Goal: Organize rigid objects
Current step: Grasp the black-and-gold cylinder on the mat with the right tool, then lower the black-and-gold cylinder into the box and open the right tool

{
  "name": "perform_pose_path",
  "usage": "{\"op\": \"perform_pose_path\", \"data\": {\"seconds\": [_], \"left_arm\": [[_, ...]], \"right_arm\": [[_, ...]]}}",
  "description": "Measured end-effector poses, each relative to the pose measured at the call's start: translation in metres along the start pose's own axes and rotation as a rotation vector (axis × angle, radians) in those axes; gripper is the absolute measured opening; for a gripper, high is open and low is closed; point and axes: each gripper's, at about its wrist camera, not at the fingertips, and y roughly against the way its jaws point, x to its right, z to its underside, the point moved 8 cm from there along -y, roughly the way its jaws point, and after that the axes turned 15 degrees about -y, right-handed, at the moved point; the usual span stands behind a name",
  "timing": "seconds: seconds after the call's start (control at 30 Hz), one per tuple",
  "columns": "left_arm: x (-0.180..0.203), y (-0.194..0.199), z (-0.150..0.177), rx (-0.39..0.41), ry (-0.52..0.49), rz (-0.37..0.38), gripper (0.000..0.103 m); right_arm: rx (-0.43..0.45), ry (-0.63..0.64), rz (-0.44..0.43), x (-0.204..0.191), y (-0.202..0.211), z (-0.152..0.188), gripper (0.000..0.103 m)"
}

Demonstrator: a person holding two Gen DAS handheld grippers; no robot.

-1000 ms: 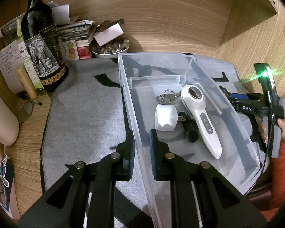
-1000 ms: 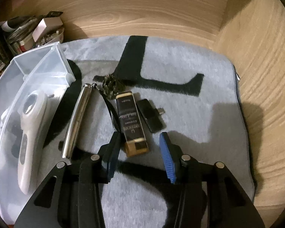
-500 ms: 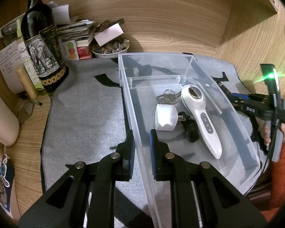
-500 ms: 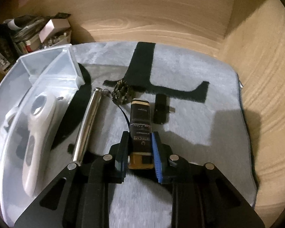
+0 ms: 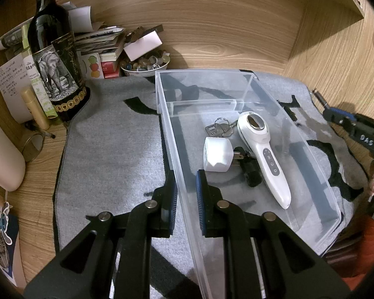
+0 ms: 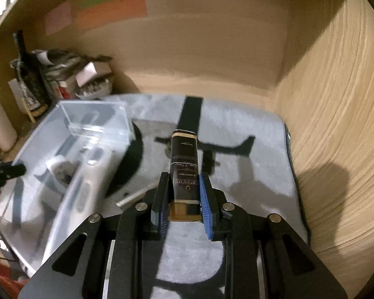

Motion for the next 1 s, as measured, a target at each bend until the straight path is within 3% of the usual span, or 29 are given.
{"op": "perform_pose_path", "data": {"seconds": [0.5, 0.77, 1.0], "left_arm": [[-0.001, 0.0, 0.0, 0.001, -0.001, -0.001, 0.015], [0.0, 0.0, -0.001, 0.001, 0.001, 0.001, 0.015], [0.002, -0.001, -0.001, 0.002, 0.002, 0.003, 0.015]], "right_arm": [[0.056, 0.147, -0.174, -0.094, 0.016, -0.01, 0.021], [-0.022, 0.241, -0.212, -0.138, -0.009, 0.004, 0.021], [-0.136, 0.318, -0.196, -0.153, -0.039, 0.022, 0.021]]}}
